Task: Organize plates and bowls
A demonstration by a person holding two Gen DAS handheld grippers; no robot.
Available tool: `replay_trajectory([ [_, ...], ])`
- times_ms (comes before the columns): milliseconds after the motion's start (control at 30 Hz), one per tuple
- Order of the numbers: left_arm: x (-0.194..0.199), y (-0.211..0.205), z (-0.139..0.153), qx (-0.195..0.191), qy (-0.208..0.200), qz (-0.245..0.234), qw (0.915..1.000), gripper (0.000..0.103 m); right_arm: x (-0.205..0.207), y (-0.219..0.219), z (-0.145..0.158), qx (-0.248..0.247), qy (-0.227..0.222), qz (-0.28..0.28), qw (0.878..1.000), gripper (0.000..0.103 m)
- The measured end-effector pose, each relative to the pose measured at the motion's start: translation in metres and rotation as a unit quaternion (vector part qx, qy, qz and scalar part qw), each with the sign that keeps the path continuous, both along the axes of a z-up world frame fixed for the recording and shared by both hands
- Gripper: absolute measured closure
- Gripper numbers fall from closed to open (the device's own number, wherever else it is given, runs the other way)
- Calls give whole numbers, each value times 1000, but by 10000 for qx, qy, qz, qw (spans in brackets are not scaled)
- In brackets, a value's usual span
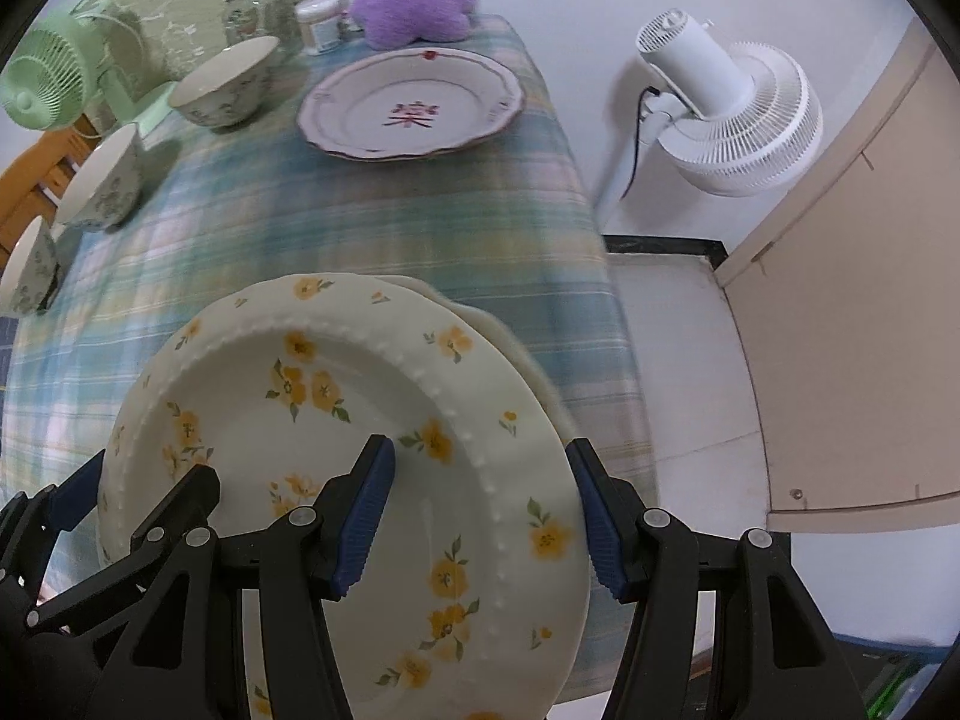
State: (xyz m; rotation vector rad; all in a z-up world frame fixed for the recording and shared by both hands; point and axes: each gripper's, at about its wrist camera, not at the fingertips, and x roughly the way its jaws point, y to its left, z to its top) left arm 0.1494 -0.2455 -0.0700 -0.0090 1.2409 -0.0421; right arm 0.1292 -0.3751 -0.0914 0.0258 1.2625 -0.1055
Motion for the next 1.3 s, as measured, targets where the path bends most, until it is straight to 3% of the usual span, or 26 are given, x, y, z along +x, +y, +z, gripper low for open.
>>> replay_trajectory([
  [600,7,-27,-23,75,230,282,9993,33,16,-32,-20,-8,190,331,9993,41],
  [1033,8,-32,-25,253,117,284,9992,33,19,-41,-28,202,225,245,9992,41],
  [1133,5,-38,-23,563,41,139,9983,34,19,-41,-28,229,245,264,9991,41],
  [1300,4,-34,-15,527,-28,72,9986,32,16,-38,-28,155,251,286,9992,41],
])
